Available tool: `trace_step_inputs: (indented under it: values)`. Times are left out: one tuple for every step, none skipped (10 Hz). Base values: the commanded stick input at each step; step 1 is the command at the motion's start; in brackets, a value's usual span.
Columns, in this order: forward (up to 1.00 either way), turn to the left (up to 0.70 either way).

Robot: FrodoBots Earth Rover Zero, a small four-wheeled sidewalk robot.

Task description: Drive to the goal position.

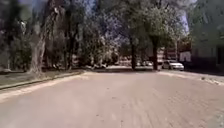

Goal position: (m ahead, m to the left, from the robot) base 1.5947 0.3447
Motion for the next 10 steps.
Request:
trace_step_inputs:
  values:
    - [0.85,0.0]
    - [0.85,0.0]
    - [0.85,0.0]
    - [0.85,0.0]
    - [0.85,0.0]
    - [0.85,0.0]
    - [0.85,0.0]
    - [0.85,0.0]
    - [0.85,0.15]
    - [0.85,0.34]
